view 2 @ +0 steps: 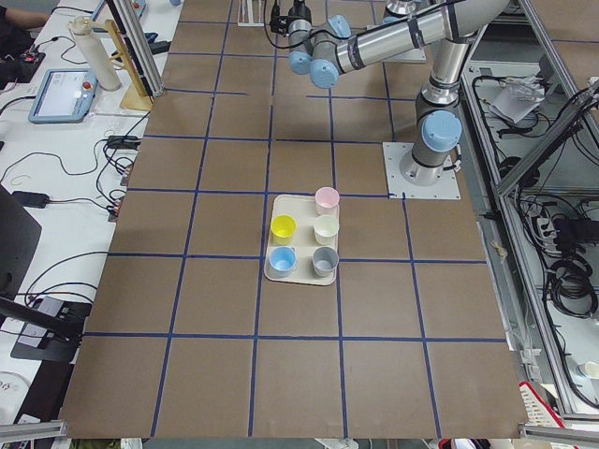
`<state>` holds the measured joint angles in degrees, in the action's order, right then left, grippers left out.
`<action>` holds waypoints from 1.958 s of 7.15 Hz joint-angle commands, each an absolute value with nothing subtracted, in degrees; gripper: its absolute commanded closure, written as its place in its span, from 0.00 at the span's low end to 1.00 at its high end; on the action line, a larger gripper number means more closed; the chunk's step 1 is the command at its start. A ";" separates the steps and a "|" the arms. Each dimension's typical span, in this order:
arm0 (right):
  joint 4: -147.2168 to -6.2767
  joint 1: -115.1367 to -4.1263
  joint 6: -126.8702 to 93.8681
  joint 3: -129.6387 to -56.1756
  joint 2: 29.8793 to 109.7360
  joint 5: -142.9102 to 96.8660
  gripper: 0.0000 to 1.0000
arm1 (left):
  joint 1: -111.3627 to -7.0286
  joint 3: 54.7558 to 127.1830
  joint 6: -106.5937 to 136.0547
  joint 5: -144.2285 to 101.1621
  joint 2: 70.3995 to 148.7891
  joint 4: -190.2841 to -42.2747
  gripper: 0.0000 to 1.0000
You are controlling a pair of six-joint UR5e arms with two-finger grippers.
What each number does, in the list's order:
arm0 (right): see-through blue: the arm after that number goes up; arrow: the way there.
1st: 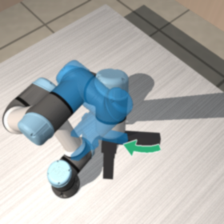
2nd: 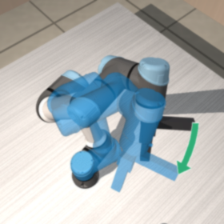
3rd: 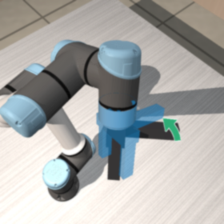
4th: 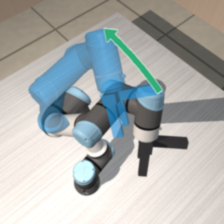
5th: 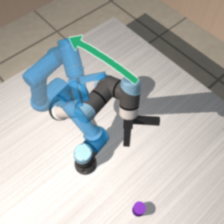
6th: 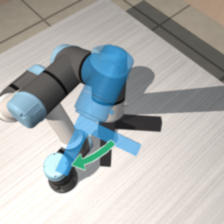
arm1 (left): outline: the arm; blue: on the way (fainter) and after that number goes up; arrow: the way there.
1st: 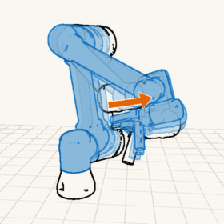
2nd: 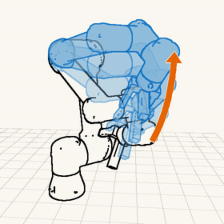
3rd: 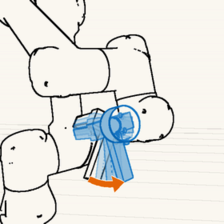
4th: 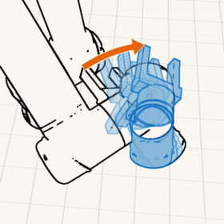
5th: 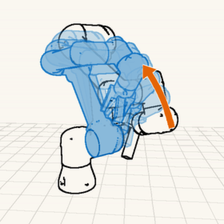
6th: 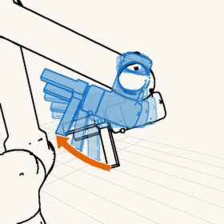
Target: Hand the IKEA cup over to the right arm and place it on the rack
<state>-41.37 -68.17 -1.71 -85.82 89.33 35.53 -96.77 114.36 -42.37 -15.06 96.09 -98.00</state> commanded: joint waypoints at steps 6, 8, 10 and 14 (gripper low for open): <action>-42.28 -74.53 -3.16 -86.92 88.42 30.68 0.00 | -96.77 114.26 -42.28 -15.12 96.33 -98.00 1.00; -43.24 -74.53 -3.08 -86.92 87.90 30.85 0.00 | -96.77 114.26 -42.28 -15.21 96.42 -98.00 1.00; -43.24 -74.53 -3.16 -86.92 87.89 30.94 0.07 | -96.77 114.26 -42.19 -15.21 96.77 -98.00 1.00; -43.24 -74.53 -3.16 -86.92 87.80 30.94 0.17 | -96.77 114.17 -42.10 -15.47 96.68 -98.00 1.00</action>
